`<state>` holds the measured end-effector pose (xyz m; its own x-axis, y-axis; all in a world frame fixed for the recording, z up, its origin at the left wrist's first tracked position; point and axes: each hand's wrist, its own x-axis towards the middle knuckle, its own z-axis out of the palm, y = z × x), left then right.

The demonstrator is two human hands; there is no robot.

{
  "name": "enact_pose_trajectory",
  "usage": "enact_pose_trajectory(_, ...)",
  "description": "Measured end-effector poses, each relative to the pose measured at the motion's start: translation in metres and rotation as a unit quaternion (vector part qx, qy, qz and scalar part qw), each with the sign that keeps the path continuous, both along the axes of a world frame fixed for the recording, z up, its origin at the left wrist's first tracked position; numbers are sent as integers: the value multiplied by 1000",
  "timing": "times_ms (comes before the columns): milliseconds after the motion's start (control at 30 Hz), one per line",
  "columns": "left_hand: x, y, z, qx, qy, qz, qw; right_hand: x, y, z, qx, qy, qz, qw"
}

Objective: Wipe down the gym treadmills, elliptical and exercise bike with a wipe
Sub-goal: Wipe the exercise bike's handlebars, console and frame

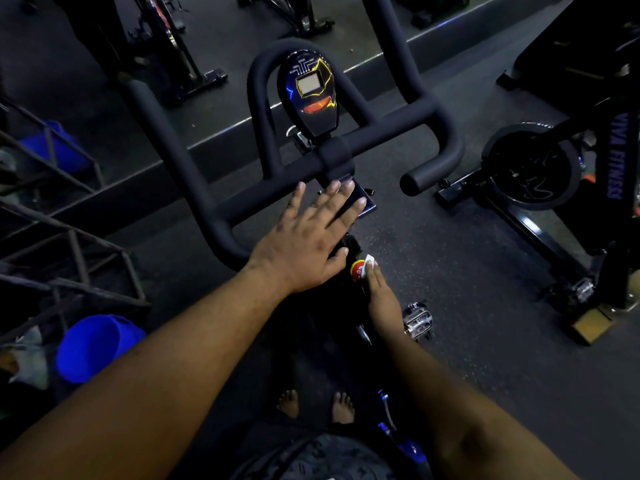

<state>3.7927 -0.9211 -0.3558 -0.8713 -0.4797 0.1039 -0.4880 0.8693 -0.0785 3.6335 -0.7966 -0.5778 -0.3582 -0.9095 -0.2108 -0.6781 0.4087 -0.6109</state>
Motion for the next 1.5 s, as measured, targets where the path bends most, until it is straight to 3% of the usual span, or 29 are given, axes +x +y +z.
enact_pose_trajectory(233,-1,1,1,3,-8,2,1000,-14,-38,5,4,86,209,974)
enact_pose_trajectory(333,-1,2,2,1,-11,3,1000,-17,-30,3,3,92,182,979)
enact_pose_trajectory(467,-2,1,2,9,-11,7,1000,-20,-18,5,-11,46,70,996)
enact_pose_trajectory(567,-2,0,-1,3,-10,4,1000,-18,-14,11,-4,85,90,992)
enact_pose_trajectory(633,-2,-1,-1,-2,-12,3,1000,-15,-16,13,-27,128,169,977)
enact_pose_trajectory(733,-2,0,-1,-1,-5,5,1000,-15,-21,2,-19,235,297,926)
enact_pose_trajectory(867,-2,-1,-2,3,-1,2,1000,-16,8,-11,30,248,328,911)
enact_pose_trajectory(933,-2,-2,-3,6,1,3,1000,-20,27,-16,39,206,285,935)
enact_pose_trajectory(1033,-3,-2,-2,11,-1,2,1000,-22,31,-10,18,83,145,986)
enact_pose_trajectory(1133,-2,-2,-2,17,-3,4,1000,-11,14,11,-54,12,50,997)
enact_pose_trajectory(1300,-2,0,-2,18,5,3,1000,5,-2,37,-75,-93,-47,992)
enact_pose_trajectory(1400,-1,-1,-2,27,6,5,1000,15,5,53,-122,-243,-167,948)
enact_pose_trajectory(1500,1,-1,1,47,6,1,999,26,13,80,-197,-257,-232,917)
